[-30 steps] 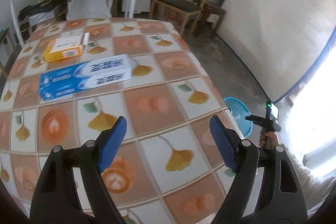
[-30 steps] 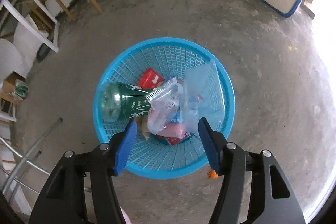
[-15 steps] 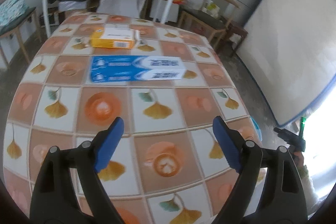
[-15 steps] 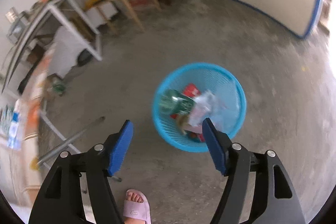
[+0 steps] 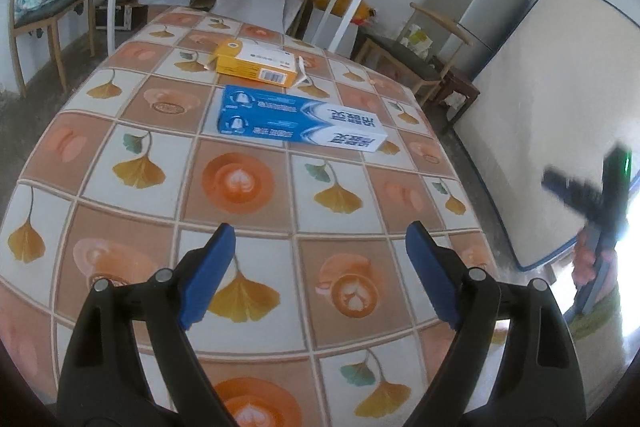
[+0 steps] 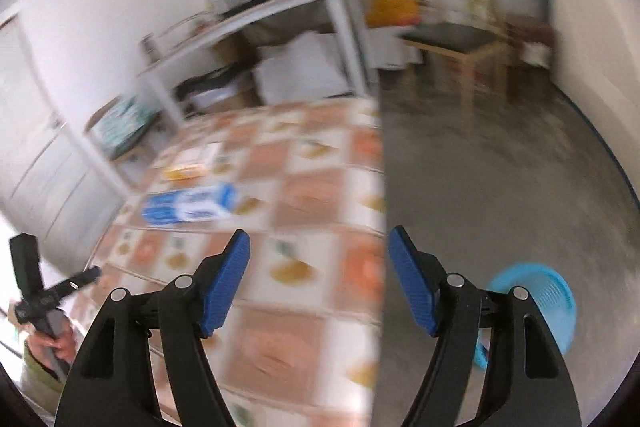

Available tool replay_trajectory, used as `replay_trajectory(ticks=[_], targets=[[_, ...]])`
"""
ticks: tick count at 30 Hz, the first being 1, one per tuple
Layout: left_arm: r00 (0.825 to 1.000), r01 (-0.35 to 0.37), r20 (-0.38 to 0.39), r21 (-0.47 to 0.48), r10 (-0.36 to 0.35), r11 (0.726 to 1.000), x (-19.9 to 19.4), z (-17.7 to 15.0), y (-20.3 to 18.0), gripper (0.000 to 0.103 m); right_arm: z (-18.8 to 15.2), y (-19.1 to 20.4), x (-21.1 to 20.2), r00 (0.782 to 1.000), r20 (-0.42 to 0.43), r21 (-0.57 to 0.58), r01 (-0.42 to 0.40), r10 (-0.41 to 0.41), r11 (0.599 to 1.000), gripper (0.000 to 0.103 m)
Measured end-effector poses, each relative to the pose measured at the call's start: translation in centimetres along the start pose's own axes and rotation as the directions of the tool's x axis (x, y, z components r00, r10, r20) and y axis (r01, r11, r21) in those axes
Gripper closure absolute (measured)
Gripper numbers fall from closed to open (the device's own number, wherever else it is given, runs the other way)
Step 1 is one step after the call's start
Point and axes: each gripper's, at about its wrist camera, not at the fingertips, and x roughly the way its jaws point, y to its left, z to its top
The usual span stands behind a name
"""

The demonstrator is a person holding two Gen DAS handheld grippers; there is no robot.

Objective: Collect trash
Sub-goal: 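Move both tools back toward the table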

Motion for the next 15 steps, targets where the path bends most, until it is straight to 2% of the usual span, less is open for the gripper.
replay_trajectory(ticks=[4,7,10,15], targets=[[1.000,0.012,-0.006,-0.044,-0.012,0.999,0.4,-0.3,1.3,0.020,3.3,7.3,6.2,0.994,-0.078,-0.113,-0.086,0.078,0.990,0.033],[1.000,0.029,0.001,-0.090,-0.029,0.996,0.5,-0.3,2.5,0.020,5.5,11.1,11.9,0.975,-0.172,-0.108,-0.157,0.137,0.982,0.033],[0.999,0.034,0.003,-0.135,-0.034,0.990,0.8,-0.4,3.7,0.020,7.3,13.3,17.3,0.963,-0.230,-0.081,-0.162,0.140,0.983,0.033],[0.999,0.038,-0.008,-0.184,-0.040,0.982,1.2,-0.8,5.5,0.020,8.0,13.9,25.0,0.910,-0.393,0.007,-0.143,0.134,0.990,0.035]])
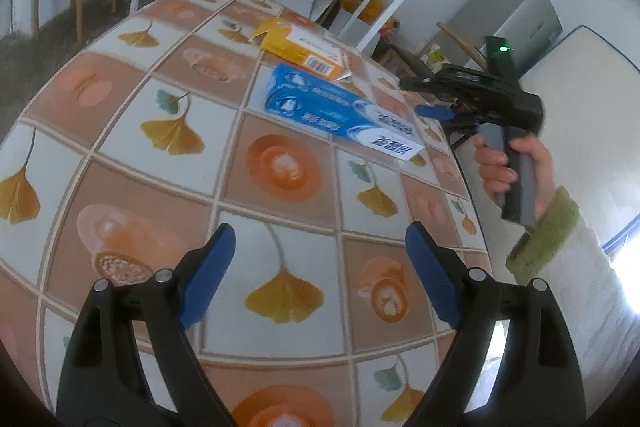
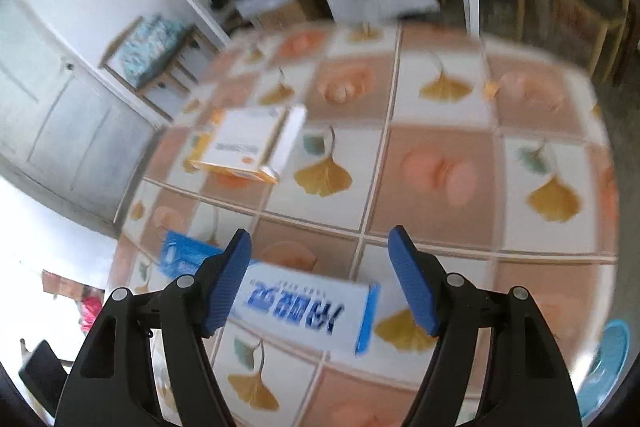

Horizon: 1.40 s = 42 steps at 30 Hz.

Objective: Collect trash
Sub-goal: 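Move both tools back toward the table, then grasp the blue toothpaste box with the left tool and lift it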

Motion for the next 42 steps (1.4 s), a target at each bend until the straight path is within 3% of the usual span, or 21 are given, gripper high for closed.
replay_trajectory(ticks=[5,11,14,16,19,23,28,32,34,35,39,42], targets=[[1.000,0.011,-0.002,-0.039,-0.011,0.999,-0.2,-0.1,1.8,0.020,-2.0,0.1,1.4,0.994,-0.086,0.034,-0.067,0.070,0.997,0.043],[0.997,0.075,-0.003,-0.089,-0.075,0.993,-0.3,-0.1,2.8,0.027,-7.1,1.5,0.7,0.954,-0.210,0.087,-0.201,0.215,0.976,0.058],[0.994,0.109,0.001,-0.119,-0.110,0.987,-0.6,-0.1,3.2,0.031,-10.0,2.4,1.0,0.915,-0.273,0.143,-0.265,0.296,0.953,0.064],[0.993,0.119,0.006,-0.132,-0.119,0.984,-0.9,-0.1,3.3,0.031,-12.2,3.4,1.3,0.867,-0.323,0.182,-0.338,0.381,0.923,0.065],[0.992,0.123,-0.002,-0.127,-0.124,0.984,-0.9,0.5,3.0,0.031,-13.9,4.7,1.0,0.834,-0.358,0.178,-0.381,0.420,0.907,0.065],[0.995,0.085,-0.038,-0.095,-0.089,0.992,0.7,2.2,1.5,0.024,-13.3,4.2,-1.6,0.899,-0.284,0.099,-0.320,0.334,0.942,0.063],[0.997,0.008,-0.080,-0.031,-0.011,0.999,4.9,4.9,-1.8,0.023,-11.4,1.8,-5.1,0.947,-0.145,0.099,-0.275,0.287,0.956,0.054],[0.983,-0.118,-0.132,0.054,0.124,0.992,9.5,7.2,-3.9,0.023,-11.0,0.9,-6.8,0.961,-0.089,0.084,-0.253,0.260,0.964,0.052],[0.965,-0.193,-0.156,0.131,0.212,0.972,11.5,7.8,-4.8,0.037,-10.9,0.6,-7.3,0.966,-0.078,0.077,-0.241,0.247,0.967,0.052],[0.957,-0.214,-0.165,0.154,0.238,0.965,12.2,7.9,-5.1,0.039,-10.9,0.6,-7.5,0.968,-0.073,0.073,-0.234,0.239,0.969,0.052],[0.953,-0.223,-0.156,0.218,0.260,0.950,12.6,7.9,-5.7,0.052,-10.8,0.5,-8.1,0.977,-0.045,0.038,-0.205,0.207,0.978,0.052],[0.954,-0.223,-0.143,0.239,0.262,0.945,12.1,7.6,-5.6,0.054,-10.2,0.8,-8.5,0.983,-0.025,0.003,-0.179,0.179,0.984,0.052]])
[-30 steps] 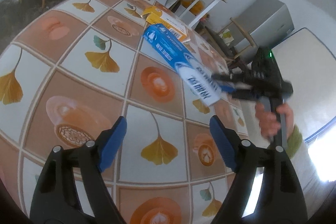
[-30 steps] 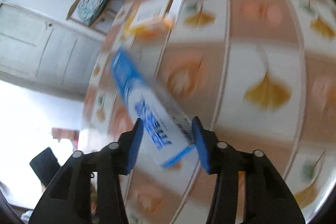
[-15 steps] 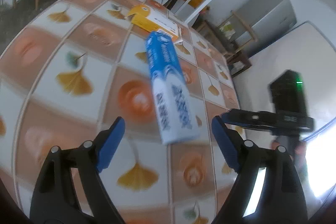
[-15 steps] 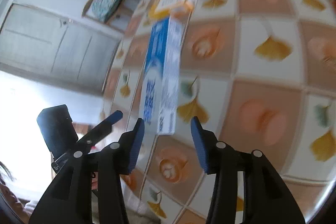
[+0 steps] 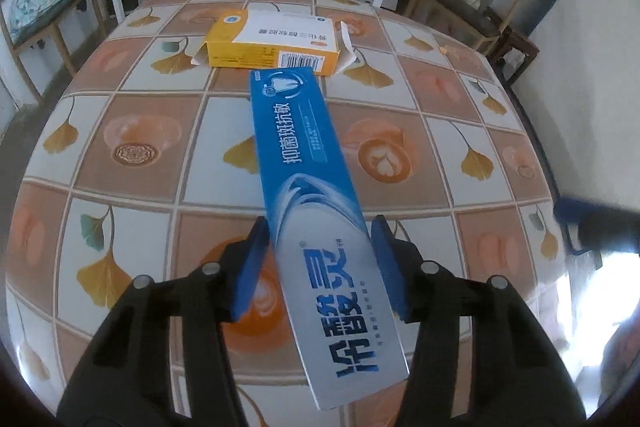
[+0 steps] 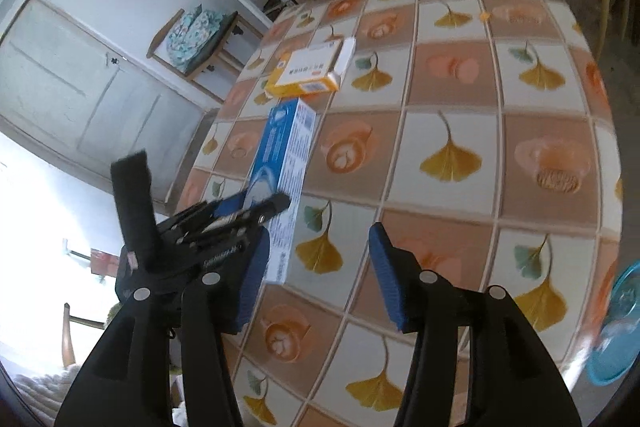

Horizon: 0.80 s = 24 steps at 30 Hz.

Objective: Collect trash
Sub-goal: 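Grasp the blue toothpaste box with the left tool and lift it, then grasp the yellow-white medicine box with the right tool while the left tool holds the toothpaste box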

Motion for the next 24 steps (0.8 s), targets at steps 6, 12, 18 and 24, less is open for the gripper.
replay_trajectory(ticks=[6,12,18,24], targets=[[1.000,0.017,-0.009,0.006,-0.017,1.000,-2.6,-2.6,3.0,0.054,4.2,3.8,1.4,0.993,0.072,-0.214,0.103,-0.090,0.971,0.031],[0.996,0.087,0.011,-0.093,-0.087,0.992,-6.1,-6.7,8.0,0.054,10.4,7.9,8.4,0.934,0.138,-0.454,0.356,-0.330,0.817,0.016],[0.991,0.135,0.044,-0.130,-0.130,0.982,-8.2,-9.4,10.7,0.054,14.2,9.9,16.1,0.882,0.140,-0.670,0.418,-0.449,0.613,0.013],[0.986,0.167,0.050,-0.146,-0.161,0.975,-8.8,-10.6,12.2,0.054,17.9,11.0,21.9,0.848,0.074,-0.773,0.381,-0.525,0.507,0.010]])
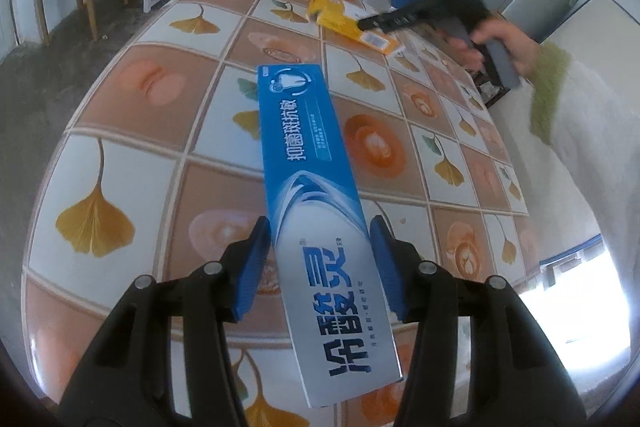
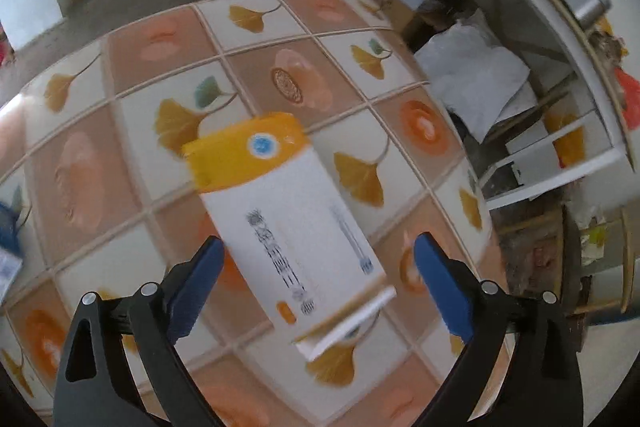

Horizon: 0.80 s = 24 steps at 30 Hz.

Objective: Collect trash
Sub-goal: 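Grasp the yellow-white medicine box with the right tool while the left tool holds the toothpaste box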

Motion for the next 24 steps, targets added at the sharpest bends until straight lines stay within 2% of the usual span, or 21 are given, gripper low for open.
replay_trajectory(ticks=[4,7,11,13,16,18,24], targets=[[1.000,0.027,-0.002,-0.011,-0.027,1.000,0.0,0.1,0.5,0.054,2.1,-0.9,1.9,0.990,-0.023,0.069,-0.139,0.141,0.988,0.010],[0.999,0.034,0.001,-0.008,-0.034,0.999,0.0,0.0,0.6,0.054,2.3,-0.8,3.5,0.989,-0.067,0.071,-0.126,0.130,0.990,0.010],[0.999,0.045,0.007,-0.014,-0.045,0.999,0.0,-0.1,0.9,0.054,1.3,-2.1,3.8,0.979,-0.072,0.182,-0.175,0.190,0.968,0.010],[0.999,0.038,0.012,-0.022,-0.038,0.999,0.0,-0.1,1.0,0.054,0.4,-2.5,3.2,0.975,-0.066,0.244,-0.191,0.213,0.951,0.019],[0.999,0.040,0.020,-0.051,-0.039,0.998,-0.1,-0.3,1.1,0.054,-2.0,-2.8,2.0,0.974,-0.098,0.351,-0.160,0.206,0.923,0.023],[0.999,0.038,0.027,-0.068,-0.036,0.997,-0.1,-0.5,1.2,0.055,-4.1,-2.1,0.7,0.970,-0.094,0.387,-0.171,0.223,0.906,0.023],[0.999,0.030,0.037,-0.111,-0.026,0.993,-0.3,-1.1,0.8,0.055,-14.0,1.1,-5.1,0.958,-0.095,0.624,-0.154,0.271,0.766,0.023]])
